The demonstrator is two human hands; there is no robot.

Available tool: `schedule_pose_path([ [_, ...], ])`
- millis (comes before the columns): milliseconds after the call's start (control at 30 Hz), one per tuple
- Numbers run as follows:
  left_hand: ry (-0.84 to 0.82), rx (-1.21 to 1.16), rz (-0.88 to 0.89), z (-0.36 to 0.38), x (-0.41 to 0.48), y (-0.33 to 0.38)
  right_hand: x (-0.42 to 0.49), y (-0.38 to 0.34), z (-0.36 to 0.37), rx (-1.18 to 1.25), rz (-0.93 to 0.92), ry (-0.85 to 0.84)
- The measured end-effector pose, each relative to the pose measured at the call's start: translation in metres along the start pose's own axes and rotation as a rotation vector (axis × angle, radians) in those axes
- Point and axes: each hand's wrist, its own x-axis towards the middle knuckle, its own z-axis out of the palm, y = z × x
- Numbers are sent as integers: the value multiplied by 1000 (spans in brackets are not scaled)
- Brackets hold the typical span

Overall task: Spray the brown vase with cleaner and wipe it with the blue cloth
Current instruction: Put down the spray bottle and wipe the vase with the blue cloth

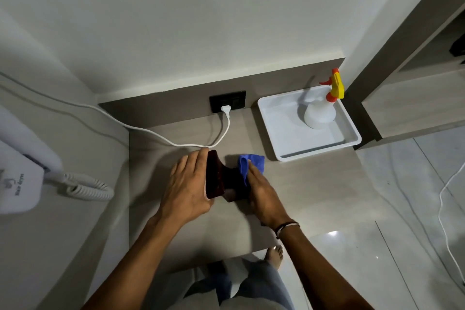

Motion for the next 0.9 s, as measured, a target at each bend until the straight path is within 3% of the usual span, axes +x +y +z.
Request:
schedule_pose_path([
  [267,31,54,34,1,26,9,10,2,-77,-59,-79,169],
  [500,59,-18,-34,15,39,21,79,30,-152,-365,-190,255],
  [600,73,-28,-77,22,39,25,121,44,-156,-529,-198,168],
  [767,155,-6,-52,23,40,26,159,71,-135,-690,-91,-196],
  [900,232,-20,4,23,40,24,166,82,-114,-709,-44,-237],
])
